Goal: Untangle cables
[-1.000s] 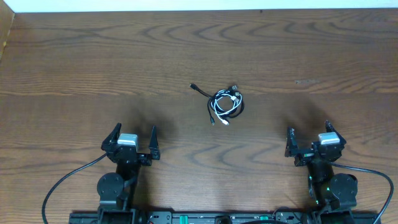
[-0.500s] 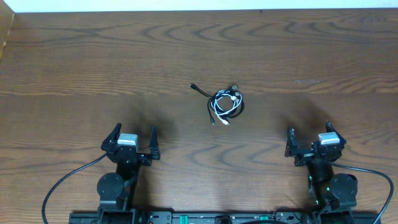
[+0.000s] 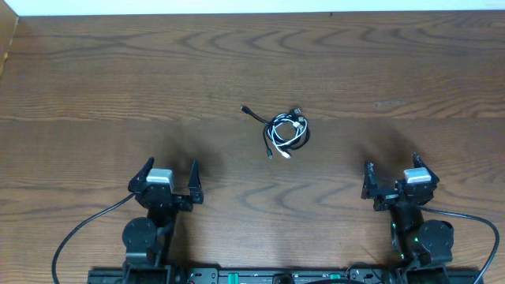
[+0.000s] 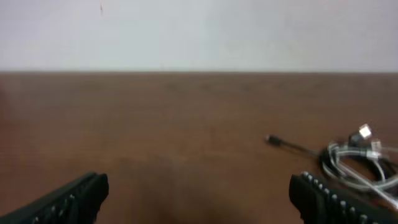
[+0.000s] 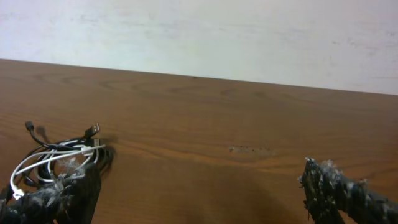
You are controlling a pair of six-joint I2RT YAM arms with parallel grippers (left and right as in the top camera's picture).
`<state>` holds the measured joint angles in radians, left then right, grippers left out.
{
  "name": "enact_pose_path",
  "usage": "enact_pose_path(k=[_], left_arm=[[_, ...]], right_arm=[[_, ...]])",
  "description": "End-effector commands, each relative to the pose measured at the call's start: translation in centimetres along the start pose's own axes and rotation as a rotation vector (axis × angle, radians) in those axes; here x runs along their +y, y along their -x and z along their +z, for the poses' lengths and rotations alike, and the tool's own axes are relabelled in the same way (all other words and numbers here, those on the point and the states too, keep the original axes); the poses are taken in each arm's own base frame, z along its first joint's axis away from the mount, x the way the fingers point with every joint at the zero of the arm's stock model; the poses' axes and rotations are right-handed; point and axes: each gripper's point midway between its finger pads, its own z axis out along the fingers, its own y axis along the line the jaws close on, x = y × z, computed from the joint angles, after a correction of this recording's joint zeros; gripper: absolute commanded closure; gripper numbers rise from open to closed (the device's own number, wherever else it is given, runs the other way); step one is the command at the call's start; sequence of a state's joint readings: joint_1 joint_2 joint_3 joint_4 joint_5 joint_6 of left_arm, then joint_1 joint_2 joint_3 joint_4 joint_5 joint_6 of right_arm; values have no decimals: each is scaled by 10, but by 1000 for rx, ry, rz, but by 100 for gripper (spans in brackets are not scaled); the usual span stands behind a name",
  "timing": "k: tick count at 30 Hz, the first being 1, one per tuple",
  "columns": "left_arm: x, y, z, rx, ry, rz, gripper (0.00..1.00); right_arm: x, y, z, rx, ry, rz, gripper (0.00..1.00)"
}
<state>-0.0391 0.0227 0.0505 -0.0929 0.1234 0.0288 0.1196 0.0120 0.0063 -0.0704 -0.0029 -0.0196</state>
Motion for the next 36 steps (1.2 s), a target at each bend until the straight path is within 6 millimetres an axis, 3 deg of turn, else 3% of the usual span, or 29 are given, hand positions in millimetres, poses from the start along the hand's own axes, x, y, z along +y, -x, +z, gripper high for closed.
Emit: enact_pose_path(k=[1, 8, 18, 22, 27, 34, 36], left_arm=[[2, -1, -5, 87, 15, -37, 3], [1, 17, -9, 259, 23, -50, 3], [1, 8, -7, 586, 81, -215, 3], [-6, 16, -10, 718, 63, -242, 3], [-32, 28, -9, 786, -57, -338, 3], [-32, 17, -12, 841, -39, -360, 3], [-31, 17, -12, 841, -32, -373, 2]], right_arm=[[0, -1, 0, 3, -1, -12, 1], [0, -1, 0, 3, -1, -12, 1], [0, -1, 0, 3, -1, -12, 1], [0, -1, 0, 3, -1, -12, 1], [0, -1, 0, 2, -1, -12, 1], [1, -1, 0, 3, 2, -11, 1], [9, 7, 0, -28, 52, 14, 1]])
